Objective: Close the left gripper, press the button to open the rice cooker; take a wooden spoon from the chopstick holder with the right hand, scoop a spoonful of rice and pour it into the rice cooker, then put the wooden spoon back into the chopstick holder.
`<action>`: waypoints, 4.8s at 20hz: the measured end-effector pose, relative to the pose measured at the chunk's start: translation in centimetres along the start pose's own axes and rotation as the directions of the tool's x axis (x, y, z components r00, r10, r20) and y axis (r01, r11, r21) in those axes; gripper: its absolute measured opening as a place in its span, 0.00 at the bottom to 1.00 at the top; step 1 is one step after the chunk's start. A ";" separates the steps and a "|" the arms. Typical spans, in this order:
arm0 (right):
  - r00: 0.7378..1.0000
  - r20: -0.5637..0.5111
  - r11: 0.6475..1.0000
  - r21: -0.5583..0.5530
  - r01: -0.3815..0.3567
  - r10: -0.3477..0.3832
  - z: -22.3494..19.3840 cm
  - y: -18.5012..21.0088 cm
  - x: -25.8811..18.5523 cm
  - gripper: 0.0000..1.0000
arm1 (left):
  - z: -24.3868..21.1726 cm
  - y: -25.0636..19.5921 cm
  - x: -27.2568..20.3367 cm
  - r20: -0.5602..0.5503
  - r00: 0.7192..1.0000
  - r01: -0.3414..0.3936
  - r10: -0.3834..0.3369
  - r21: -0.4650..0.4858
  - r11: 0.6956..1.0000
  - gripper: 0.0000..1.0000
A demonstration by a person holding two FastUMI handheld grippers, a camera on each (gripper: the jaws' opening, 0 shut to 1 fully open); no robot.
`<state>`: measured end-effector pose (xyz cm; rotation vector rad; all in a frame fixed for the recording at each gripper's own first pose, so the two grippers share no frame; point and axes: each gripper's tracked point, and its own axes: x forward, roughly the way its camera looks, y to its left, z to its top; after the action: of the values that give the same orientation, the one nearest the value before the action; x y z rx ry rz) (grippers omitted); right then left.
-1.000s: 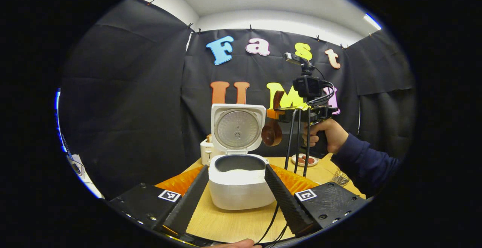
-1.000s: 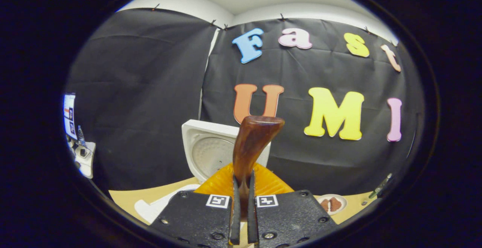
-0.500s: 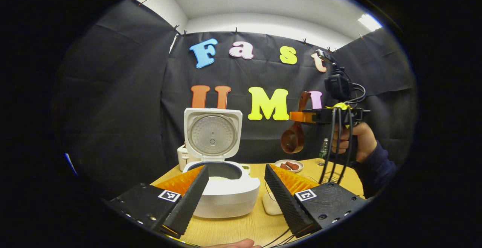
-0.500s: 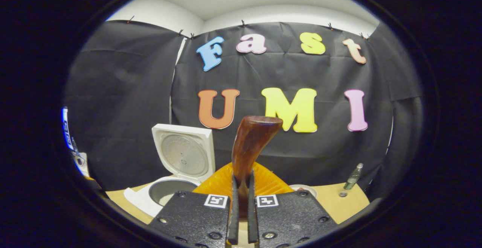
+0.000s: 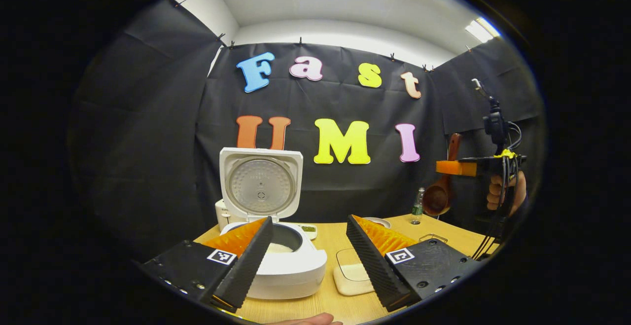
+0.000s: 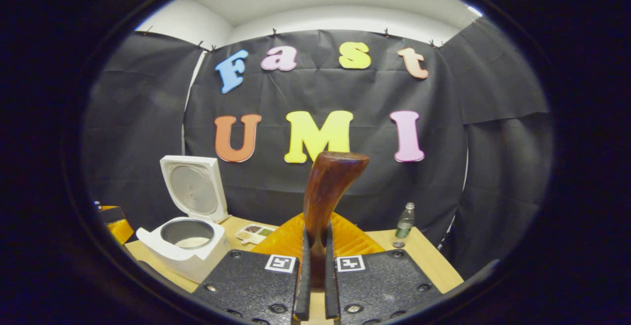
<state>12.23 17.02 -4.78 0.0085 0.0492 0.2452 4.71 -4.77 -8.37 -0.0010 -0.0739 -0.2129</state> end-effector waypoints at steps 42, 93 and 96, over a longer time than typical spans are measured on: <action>0.990 0.053 0.991 0.040 0.127 -0.129 -7.3 -9.1 -7.8 0.99 | 6.7 6.4 7.7 -0.006 0.997 -0.072 0.072 -0.030 0.997 0.94; 0.996 0.033 0.988 0.134 0.073 -0.079 -10.5 -9.8 -16.2 0.99 | 4.8 14.2 22.1 -0.298 0.909 -0.286 0.292 0.064 0.956 0.99; 0.998 0.012 0.987 0.151 0.052 -0.054 -11.1 -9.1 -17.1 0.98 | 3.5 13.0 20.1 -0.322 0.909 -0.260 0.264 0.058 0.964 0.98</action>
<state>-2.65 4.10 -15.24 0.1598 0.0514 0.1875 26.77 3.71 -3.31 0.0386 0.2573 0.0596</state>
